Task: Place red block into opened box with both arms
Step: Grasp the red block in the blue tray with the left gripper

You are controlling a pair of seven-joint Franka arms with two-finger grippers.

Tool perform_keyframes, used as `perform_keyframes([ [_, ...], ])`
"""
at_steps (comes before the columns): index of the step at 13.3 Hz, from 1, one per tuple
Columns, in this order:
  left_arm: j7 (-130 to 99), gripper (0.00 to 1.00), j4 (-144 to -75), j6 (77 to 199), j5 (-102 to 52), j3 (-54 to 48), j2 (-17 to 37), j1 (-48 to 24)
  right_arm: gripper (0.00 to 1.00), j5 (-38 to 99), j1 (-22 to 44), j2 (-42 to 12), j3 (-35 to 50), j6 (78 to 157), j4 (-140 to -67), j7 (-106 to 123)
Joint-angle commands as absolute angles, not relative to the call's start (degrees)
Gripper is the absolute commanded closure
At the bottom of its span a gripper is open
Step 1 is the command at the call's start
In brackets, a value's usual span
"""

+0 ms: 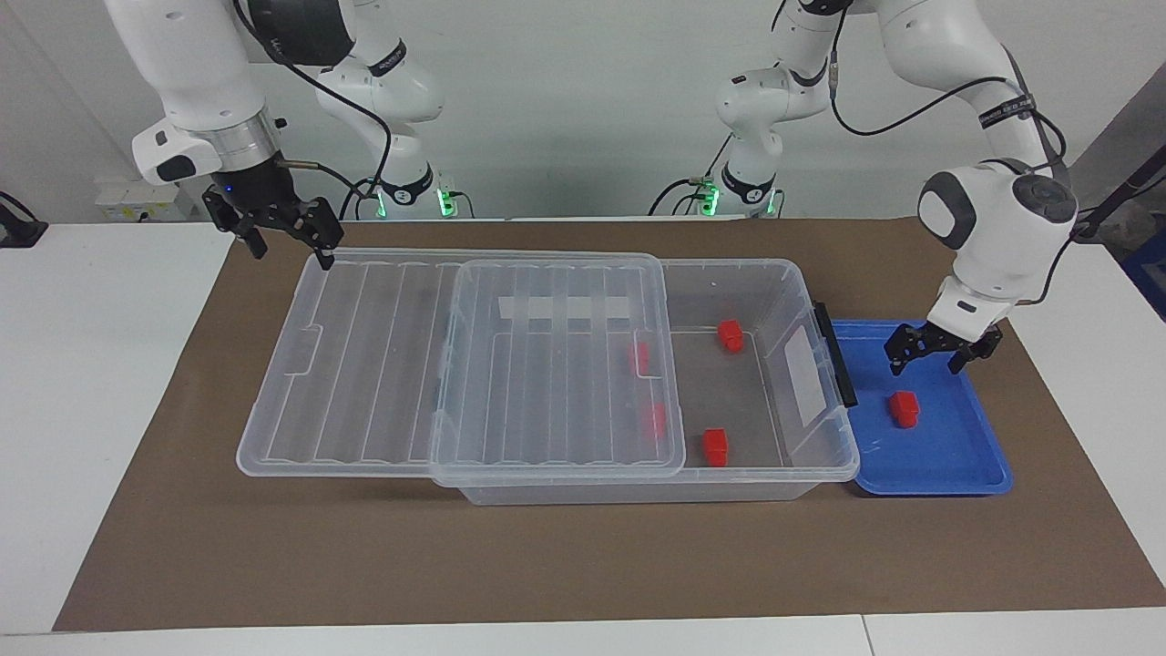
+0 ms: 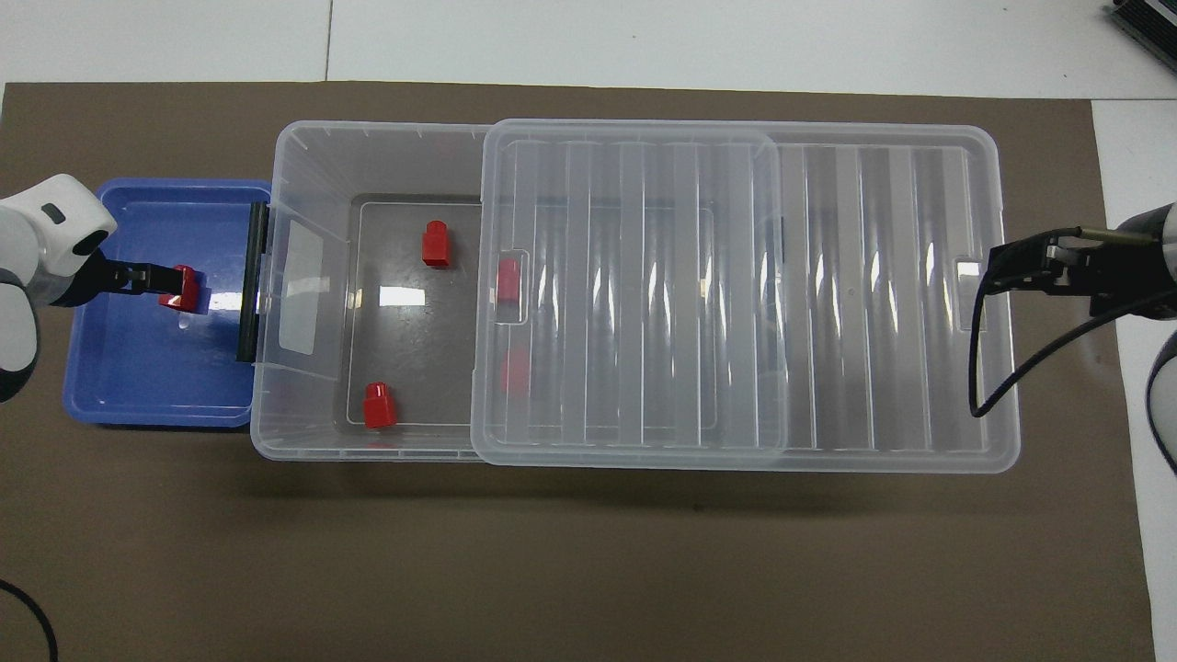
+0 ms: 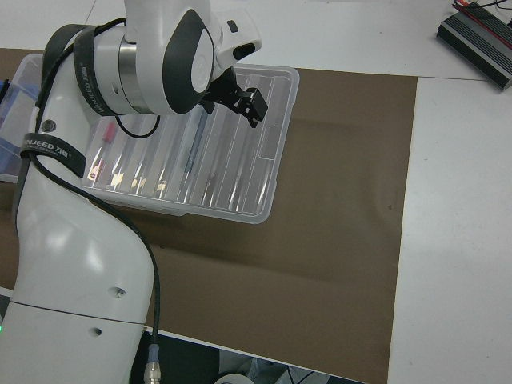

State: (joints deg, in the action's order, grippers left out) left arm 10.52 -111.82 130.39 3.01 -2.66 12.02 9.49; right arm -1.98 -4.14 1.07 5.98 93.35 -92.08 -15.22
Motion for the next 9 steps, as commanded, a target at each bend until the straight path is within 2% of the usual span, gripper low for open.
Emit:
perform_keyframes([
  [1, 10.81, 0.00, -115.30, 136.90, 2.90, -2.99, 13.26, 10.02, 0.00, -3.08, -4.57, -1.14, 6.42, 90.88, -88.94, -16.35],
  [4, 11.25, 0.06, -116.19, 142.99, 2.90, -2.99, 17.31, 10.20, 0.00, -2.99, -4.75, -0.44, 6.50, 90.88, -90.26, -16.08],
  [9, 13.71, 0.10, -116.19, 143.44, 2.90, -2.90, 17.58, 10.28, 0.00, -2.90, -4.66, 0.09, 6.59, 91.05, -91.32, -16.08],
])
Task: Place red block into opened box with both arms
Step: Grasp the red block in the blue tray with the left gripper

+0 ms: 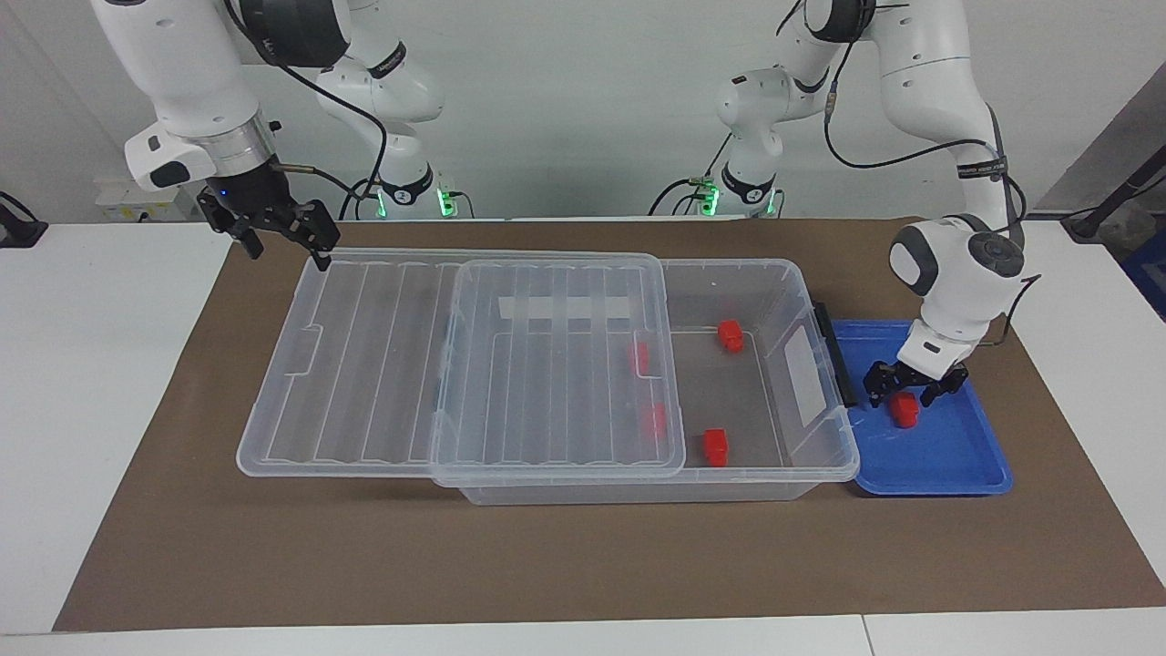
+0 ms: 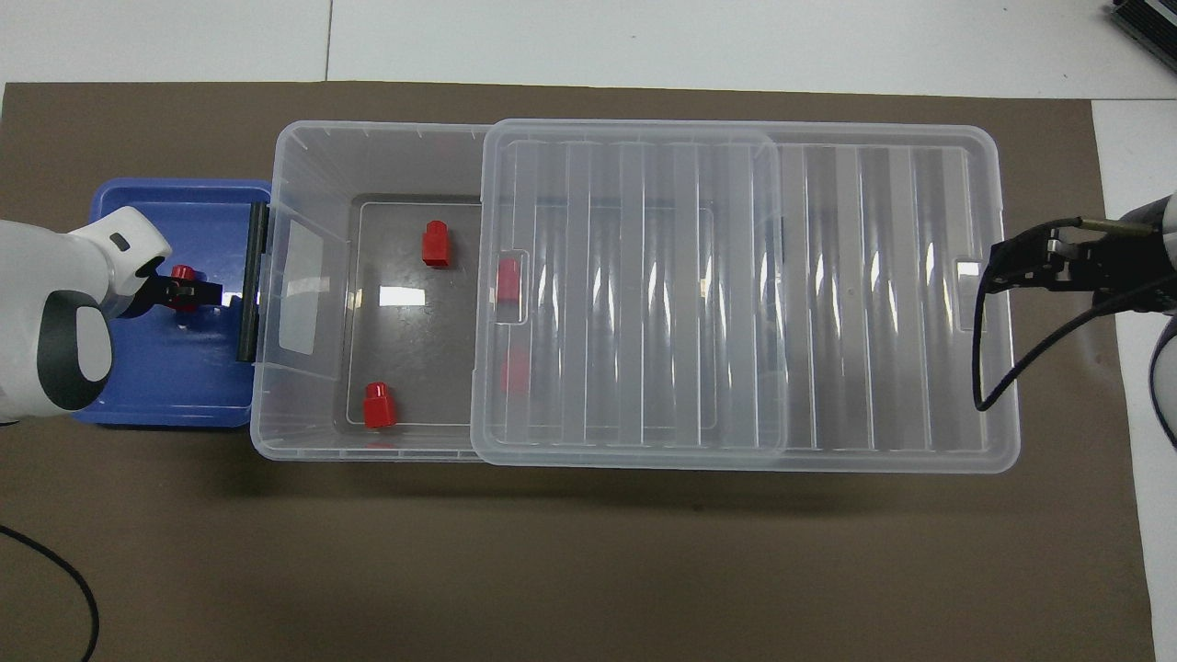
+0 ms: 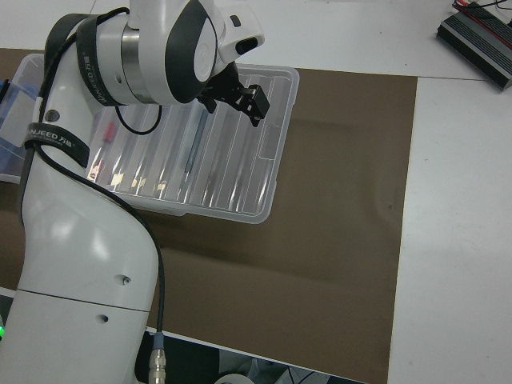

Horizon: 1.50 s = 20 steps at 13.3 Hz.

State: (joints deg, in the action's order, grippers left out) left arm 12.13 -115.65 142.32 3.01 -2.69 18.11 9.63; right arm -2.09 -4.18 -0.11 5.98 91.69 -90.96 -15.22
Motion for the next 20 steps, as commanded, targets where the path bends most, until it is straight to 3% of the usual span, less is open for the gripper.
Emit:
perform_keyframes([
  [1, 13.71, 0.14, -116.19, 143.52, 2.90, -2.99, 17.67, 10.28, 0.00, -2.90, -4.75, 0.09, 6.59, 91.05, -91.32, -16.17],
  [7, 13.62, 0.92, -115.93, 142.91, 2.90, -2.99, 17.93, 10.20, 0.00, -2.90, -4.66, 0.09, 6.50, 90.97, -91.41, -16.17],
  [8, 13.54, 1.00, -115.23, 141.87, 2.90, -2.99, 18.02, 9.93, 0.00, -2.81, -4.66, 0.17, 6.59, 90.97, -91.41, -16.26],
  [10, 13.10, 1.00, -110.95, 135.74, 2.37, -3.08, 17.93, 9.32, 0.00, -2.81, -4.75, 0.18, 6.59, 90.97, -91.41, -16.17],
  [16, 2.94, 1.00, -87.49, 101.30, -1.84, -3.87, 15.47, 5.64, 0.00, -2.81, -4.75, 0.26, 6.50, 90.97, -91.67, -16.35],
  [20, -14.63, 1.00, -83.41, 94.66, -1.93, -3.78, 15.21, -3.76, 0.00, -2.81, -4.75, 0.35, 6.50, 90.97, -91.76, -16.44],
])
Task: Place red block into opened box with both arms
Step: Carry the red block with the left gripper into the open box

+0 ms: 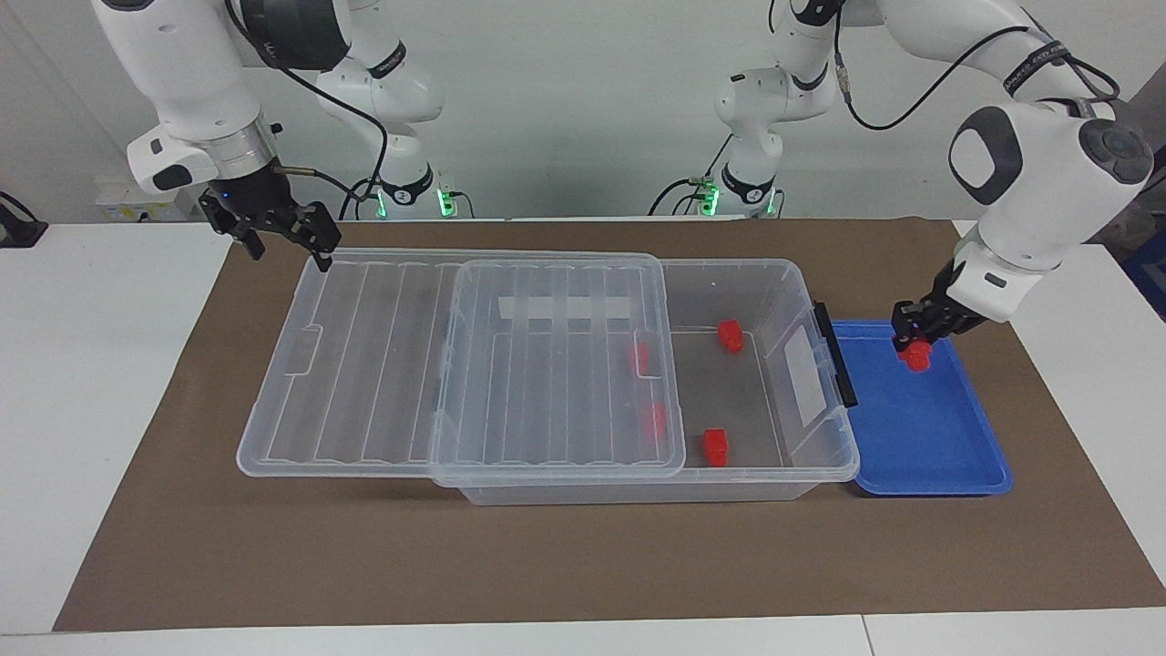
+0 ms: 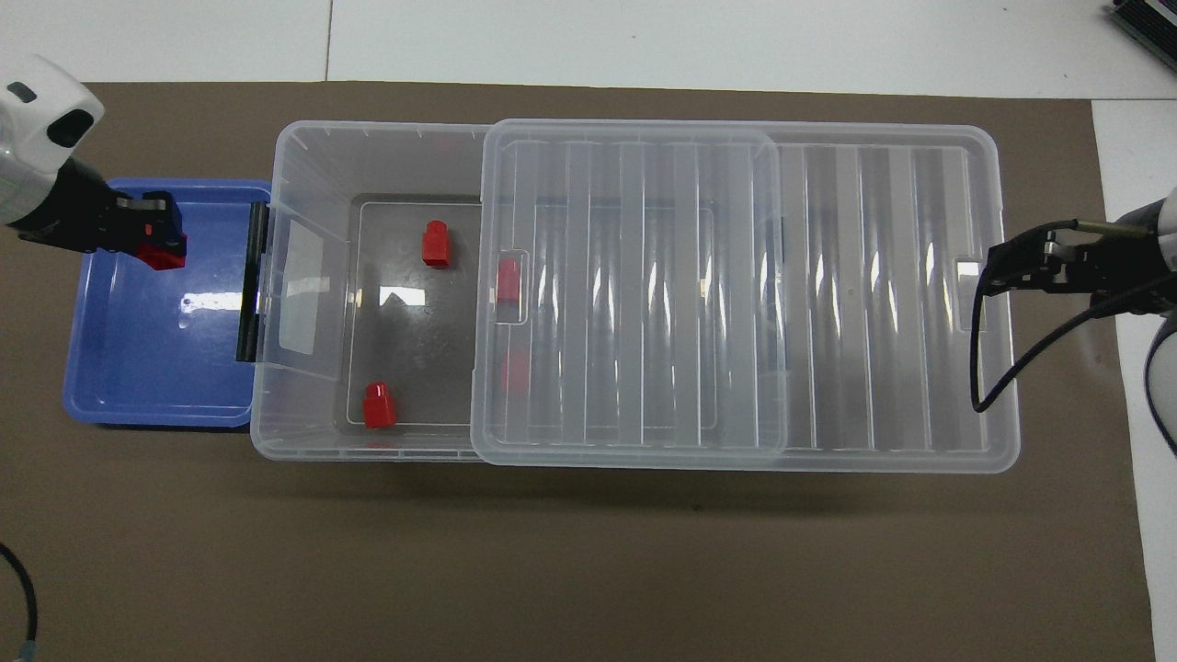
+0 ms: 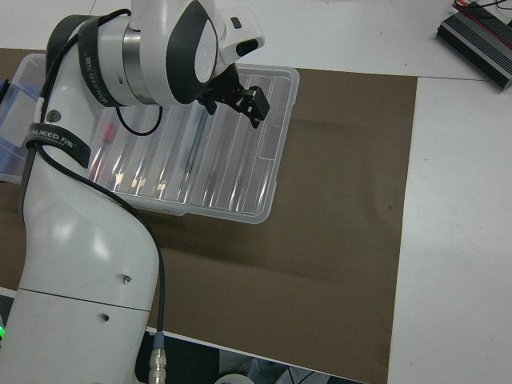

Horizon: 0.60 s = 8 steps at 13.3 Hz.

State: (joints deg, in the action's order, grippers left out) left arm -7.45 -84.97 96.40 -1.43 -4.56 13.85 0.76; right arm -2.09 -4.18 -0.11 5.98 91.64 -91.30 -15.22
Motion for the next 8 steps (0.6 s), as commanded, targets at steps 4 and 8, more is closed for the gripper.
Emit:
perform_keyframes([
  [4, -31.26, 1.00, -85.15, 105.61, -0.01, -3.69, 14.24, -12.56, 0.00, -2.81, -5.27, 0.44, 6.50, 90.97, -92.11, -16.26],
  [8, -35.93, 1.00, -97.34, 119.22, 7.28, -3.69, 13.89, -17.05, 0.00, -2.55, -5.45, 0.53, 6.42, 91.41, -92.55, -16.00],
])
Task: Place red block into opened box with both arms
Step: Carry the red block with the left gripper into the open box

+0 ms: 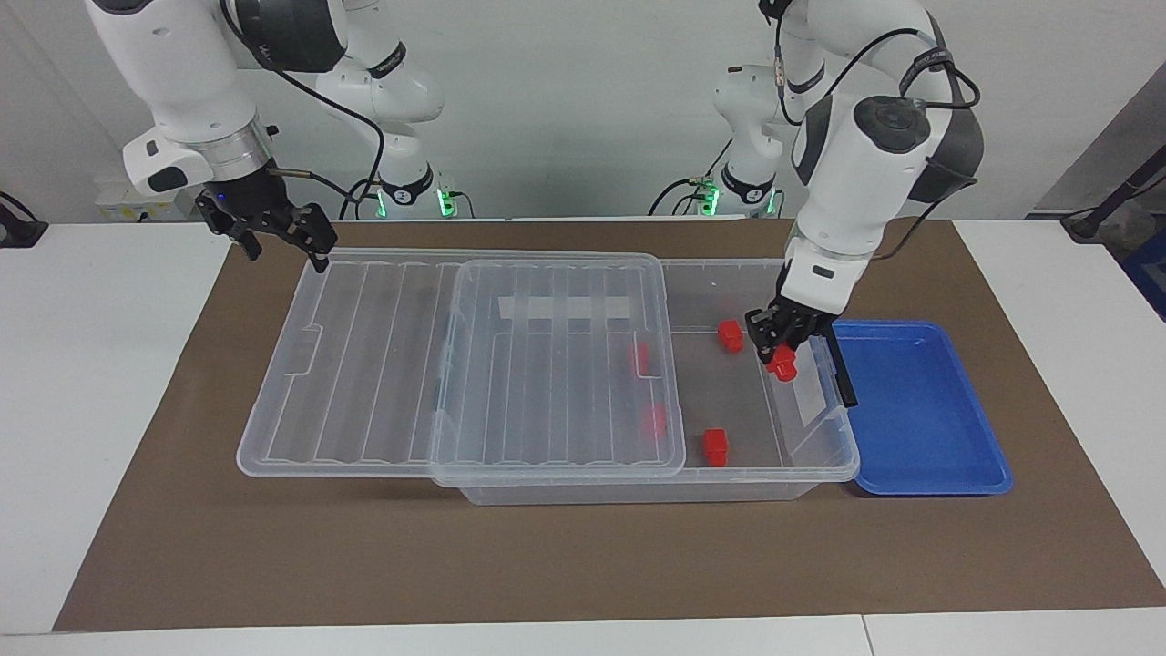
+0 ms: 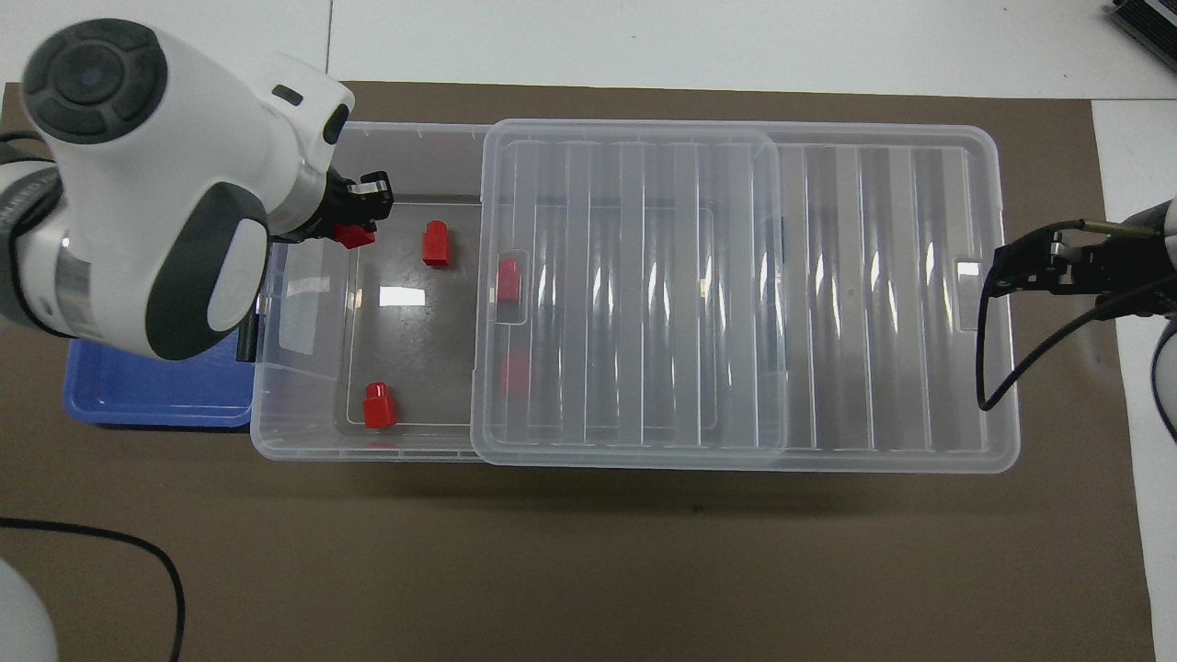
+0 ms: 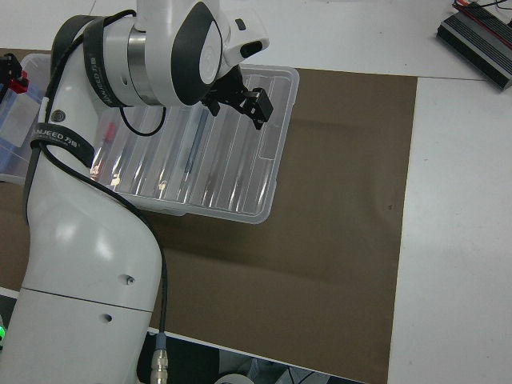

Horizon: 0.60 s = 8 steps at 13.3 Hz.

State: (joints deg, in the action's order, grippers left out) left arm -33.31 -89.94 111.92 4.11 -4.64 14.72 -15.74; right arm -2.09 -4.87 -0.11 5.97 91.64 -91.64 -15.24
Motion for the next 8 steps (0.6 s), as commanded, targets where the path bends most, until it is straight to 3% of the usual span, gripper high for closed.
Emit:
perform_keyframes([
  [1, -36.03, 1.00, -101.56, 124.05, 7.56, -3.69, 13.89, -17.14, 0.00, -2.55, -5.45, 0.53, 6.42, 91.49, -92.55, -16.00],
  [4, -36.83, 1.00, -112.38, 136.89, 7.73, -3.52, 14.50, -17.05, 0.00, -2.46, -5.54, 0.79, 6.33, 91.58, -92.99, -15.82],
  [8, -37.00, 1.00, -114.96, 139.13, 7.82, -3.43, 16.08, -17.05, 0.00, -2.46, -5.54, 1.05, 6.15, 91.84, -93.69, -15.65],
])
